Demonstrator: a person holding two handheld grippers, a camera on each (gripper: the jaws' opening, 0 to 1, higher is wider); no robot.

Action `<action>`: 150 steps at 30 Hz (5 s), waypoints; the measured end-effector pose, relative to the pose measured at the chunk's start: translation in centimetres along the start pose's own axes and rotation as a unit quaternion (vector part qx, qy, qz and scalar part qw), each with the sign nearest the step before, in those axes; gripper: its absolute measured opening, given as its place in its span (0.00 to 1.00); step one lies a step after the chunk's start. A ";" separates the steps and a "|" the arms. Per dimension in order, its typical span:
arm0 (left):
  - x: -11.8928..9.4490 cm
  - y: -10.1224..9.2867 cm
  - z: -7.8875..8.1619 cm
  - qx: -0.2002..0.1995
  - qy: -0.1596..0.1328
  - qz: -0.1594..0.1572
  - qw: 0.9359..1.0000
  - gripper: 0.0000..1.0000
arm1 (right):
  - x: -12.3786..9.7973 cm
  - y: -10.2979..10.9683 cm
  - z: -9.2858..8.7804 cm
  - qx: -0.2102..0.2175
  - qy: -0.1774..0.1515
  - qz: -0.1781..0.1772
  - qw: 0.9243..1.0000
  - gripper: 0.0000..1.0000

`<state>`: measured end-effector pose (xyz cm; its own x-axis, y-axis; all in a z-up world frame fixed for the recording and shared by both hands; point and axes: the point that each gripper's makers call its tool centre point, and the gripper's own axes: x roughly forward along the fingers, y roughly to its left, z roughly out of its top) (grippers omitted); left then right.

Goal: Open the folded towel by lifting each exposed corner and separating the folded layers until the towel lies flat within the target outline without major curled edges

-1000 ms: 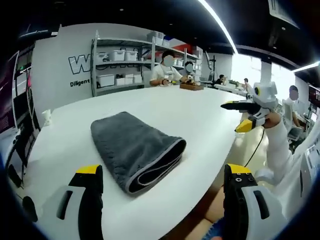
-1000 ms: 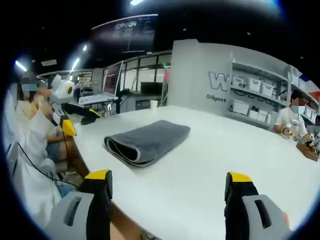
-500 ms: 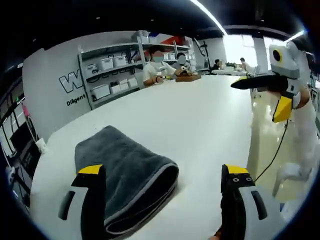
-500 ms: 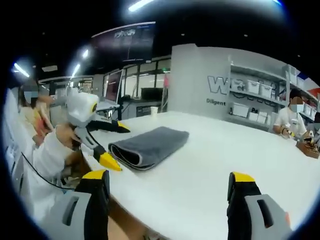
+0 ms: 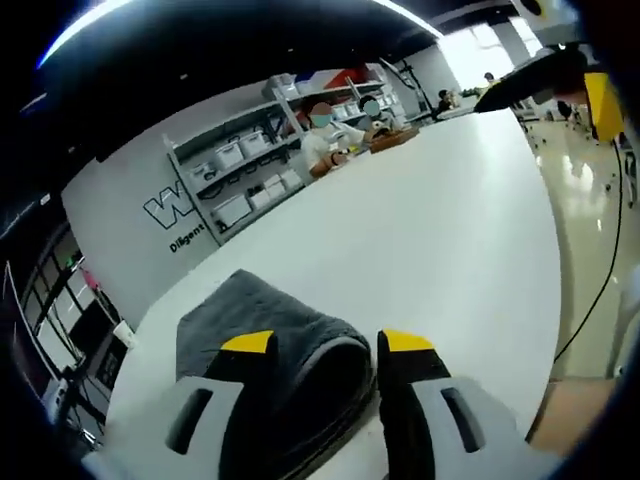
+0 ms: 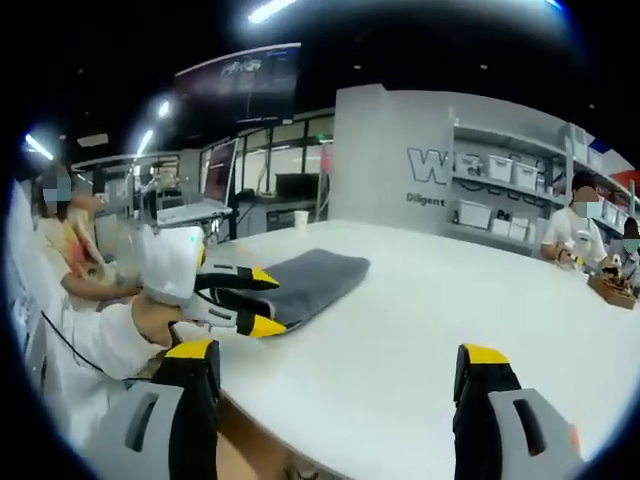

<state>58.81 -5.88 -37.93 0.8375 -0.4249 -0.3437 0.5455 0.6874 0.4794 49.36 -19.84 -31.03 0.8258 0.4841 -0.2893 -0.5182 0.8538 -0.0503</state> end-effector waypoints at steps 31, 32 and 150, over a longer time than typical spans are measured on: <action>-5.9 19.4 -3.3 -0.080 0.020 0.124 0.989 0.06 | 1.2 0.6 -1.0 0.001 0.027 0.001 1.000 0.95; -6.4 20.1 -4.4 -0.083 0.029 0.138 0.986 0.06 | 1.3 0.6 -1.1 0.002 0.028 0.002 1.000 0.95; -18.7 18.7 -14.1 -0.308 -0.023 -0.021 0.951 1.00 | 19.4 -15.9 -6.2 -0.071 0.215 -0.133 0.965 0.02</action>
<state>52.92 23.18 -33.95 0.8239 -0.4748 -0.3095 0.4672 0.8781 -0.1033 72.22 -25.28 -41.80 0.7812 0.1006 -0.6161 -0.3508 0.8871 -0.3000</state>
